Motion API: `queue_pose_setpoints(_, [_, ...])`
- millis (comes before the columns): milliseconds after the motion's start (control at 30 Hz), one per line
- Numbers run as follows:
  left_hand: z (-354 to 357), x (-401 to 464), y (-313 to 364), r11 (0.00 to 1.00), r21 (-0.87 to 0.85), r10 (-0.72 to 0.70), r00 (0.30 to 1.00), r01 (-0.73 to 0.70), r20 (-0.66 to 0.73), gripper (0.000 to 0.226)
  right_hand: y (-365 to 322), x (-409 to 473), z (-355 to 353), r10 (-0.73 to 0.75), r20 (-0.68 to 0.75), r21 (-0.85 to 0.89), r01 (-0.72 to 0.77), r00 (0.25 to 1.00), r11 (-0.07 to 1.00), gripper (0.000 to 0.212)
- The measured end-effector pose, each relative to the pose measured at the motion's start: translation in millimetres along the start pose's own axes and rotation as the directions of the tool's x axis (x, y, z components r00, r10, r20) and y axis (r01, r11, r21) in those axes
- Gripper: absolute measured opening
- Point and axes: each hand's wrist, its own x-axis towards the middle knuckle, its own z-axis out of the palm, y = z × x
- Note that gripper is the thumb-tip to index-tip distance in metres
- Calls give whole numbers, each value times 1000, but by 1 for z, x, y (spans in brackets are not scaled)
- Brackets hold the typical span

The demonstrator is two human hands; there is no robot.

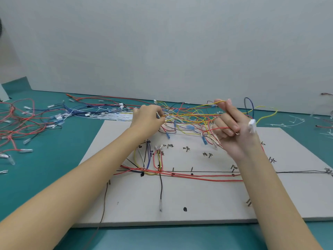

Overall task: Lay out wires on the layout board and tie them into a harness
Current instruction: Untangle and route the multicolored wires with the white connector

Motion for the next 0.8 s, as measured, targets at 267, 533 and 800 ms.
queue_pose_setpoints(267, [11, 13, -4, 991, 40, -129, 992, 130, -10, 12, -2, -2, 1, 61, -22, 52, -60, 998, 997, 34])
queue_pose_setpoints(533, [-9, -15, 48, 914, -364, 222, 972, -179, 80, 64, -3, -6, -1, 165, 11, 17, -165, 986, 986, 57])
queue_pose_setpoints(800, [-15, -47, 77, 838, -530, 400, 808, -131, 432, 59, -1, -13, 0, 263, 392, -7, -283, 881, 959, 54])
